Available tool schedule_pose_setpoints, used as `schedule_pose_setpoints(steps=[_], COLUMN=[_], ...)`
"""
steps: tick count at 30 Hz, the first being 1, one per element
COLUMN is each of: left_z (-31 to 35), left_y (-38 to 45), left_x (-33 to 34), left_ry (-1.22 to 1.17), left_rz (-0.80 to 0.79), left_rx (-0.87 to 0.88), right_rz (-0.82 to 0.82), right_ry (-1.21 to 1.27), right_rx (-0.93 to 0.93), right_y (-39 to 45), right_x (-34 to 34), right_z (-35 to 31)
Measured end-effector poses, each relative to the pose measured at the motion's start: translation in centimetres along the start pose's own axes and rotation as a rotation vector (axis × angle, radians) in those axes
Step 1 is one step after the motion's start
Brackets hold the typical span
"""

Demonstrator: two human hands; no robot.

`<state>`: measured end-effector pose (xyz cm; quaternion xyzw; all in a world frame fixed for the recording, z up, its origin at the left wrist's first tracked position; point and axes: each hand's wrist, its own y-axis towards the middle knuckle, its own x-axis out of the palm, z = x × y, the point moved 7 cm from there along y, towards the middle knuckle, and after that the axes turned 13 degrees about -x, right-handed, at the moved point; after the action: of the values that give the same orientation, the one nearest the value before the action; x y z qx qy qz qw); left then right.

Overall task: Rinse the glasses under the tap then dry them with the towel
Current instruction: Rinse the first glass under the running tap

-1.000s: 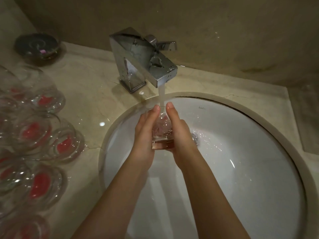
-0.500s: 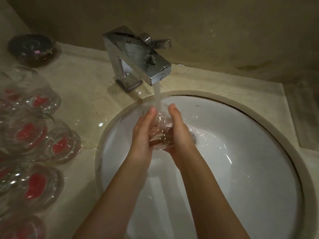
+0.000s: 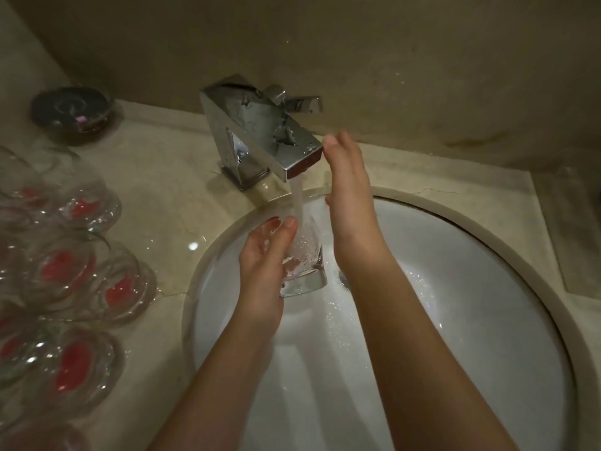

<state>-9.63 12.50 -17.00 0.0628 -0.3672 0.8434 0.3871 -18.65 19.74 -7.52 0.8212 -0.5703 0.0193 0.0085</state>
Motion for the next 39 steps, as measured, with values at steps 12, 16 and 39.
schedule_pose_setpoints(steps=[12,16,39], left_z=[1.3,1.3,-2.8], left_y=[-1.0,-1.0,-4.1], left_x=[0.5,0.6,3.7], left_ry=[-0.008,-0.023,0.034], left_rz=[0.015,0.007,-0.18], left_rx=[-0.026,-0.017,-0.635], right_rz=[-0.086,-0.082,-0.056], right_ry=[-0.06,-0.071,-0.231], right_rx=[-0.086,-0.095,0.338], right_y=[2.8,2.0,-6.4], right_x=[1.6,1.4,-6.4], right_z=[-3.3,-3.0,5.3])
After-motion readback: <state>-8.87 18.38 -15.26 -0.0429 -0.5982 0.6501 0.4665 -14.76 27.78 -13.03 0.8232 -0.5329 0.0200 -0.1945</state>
